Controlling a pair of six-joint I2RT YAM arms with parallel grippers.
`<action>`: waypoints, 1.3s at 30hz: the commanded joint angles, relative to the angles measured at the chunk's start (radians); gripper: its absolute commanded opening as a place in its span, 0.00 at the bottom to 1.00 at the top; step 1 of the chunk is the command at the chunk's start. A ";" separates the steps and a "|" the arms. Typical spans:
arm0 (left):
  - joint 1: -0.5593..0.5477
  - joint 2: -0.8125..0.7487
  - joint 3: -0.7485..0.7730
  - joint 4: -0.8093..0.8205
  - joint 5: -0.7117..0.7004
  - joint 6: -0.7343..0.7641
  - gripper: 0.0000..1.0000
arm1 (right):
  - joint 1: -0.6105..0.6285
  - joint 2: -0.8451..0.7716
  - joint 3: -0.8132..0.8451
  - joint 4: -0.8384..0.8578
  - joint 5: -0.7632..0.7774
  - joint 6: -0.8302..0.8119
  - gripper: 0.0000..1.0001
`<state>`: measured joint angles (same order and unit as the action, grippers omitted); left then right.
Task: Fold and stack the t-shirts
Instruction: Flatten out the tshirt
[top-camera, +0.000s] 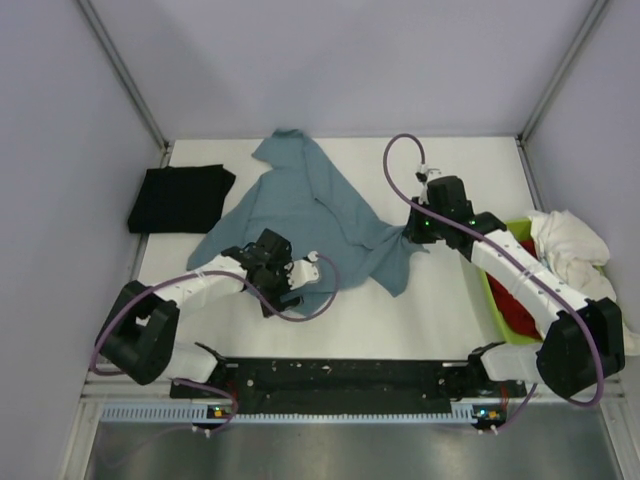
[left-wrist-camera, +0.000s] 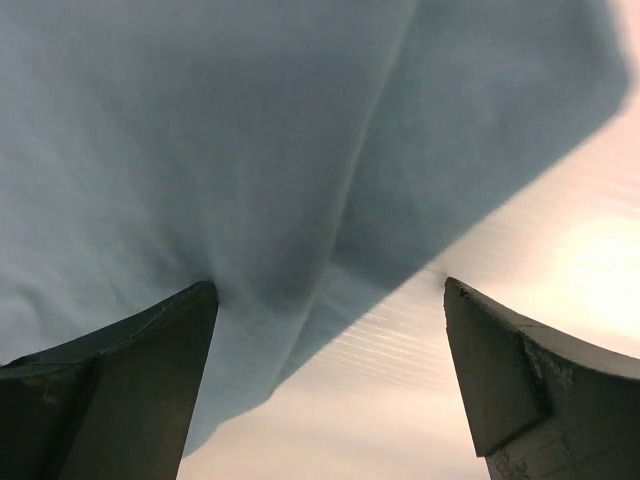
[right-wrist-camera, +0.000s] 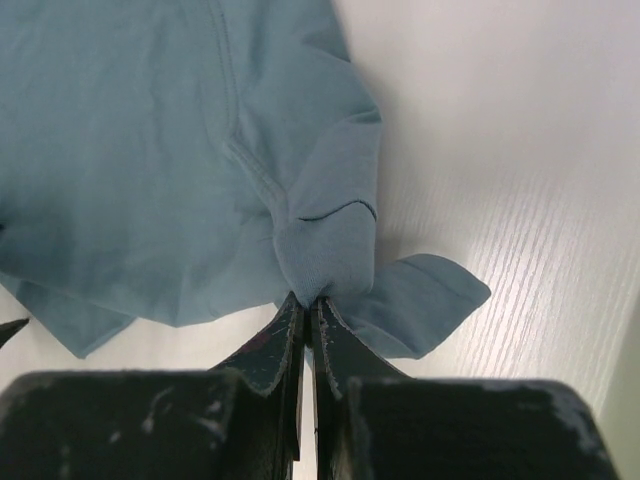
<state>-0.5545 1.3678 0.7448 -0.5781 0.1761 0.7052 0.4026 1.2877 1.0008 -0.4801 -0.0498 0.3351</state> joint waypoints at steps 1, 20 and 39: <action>0.001 0.071 -0.004 0.242 -0.165 0.008 0.99 | -0.008 -0.039 0.012 0.037 -0.005 -0.004 0.00; 0.100 -0.295 0.546 -0.402 -0.293 0.079 0.00 | -0.007 -0.445 0.300 -0.078 -0.295 -0.170 0.00; 0.283 0.104 0.638 -0.052 -0.201 0.291 0.56 | -0.022 -0.158 0.230 -0.088 -0.020 -0.091 0.00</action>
<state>-0.3813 1.2869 1.3499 -1.0588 0.0059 1.0451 0.4023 0.9840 1.2709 -0.5888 -0.2417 0.2367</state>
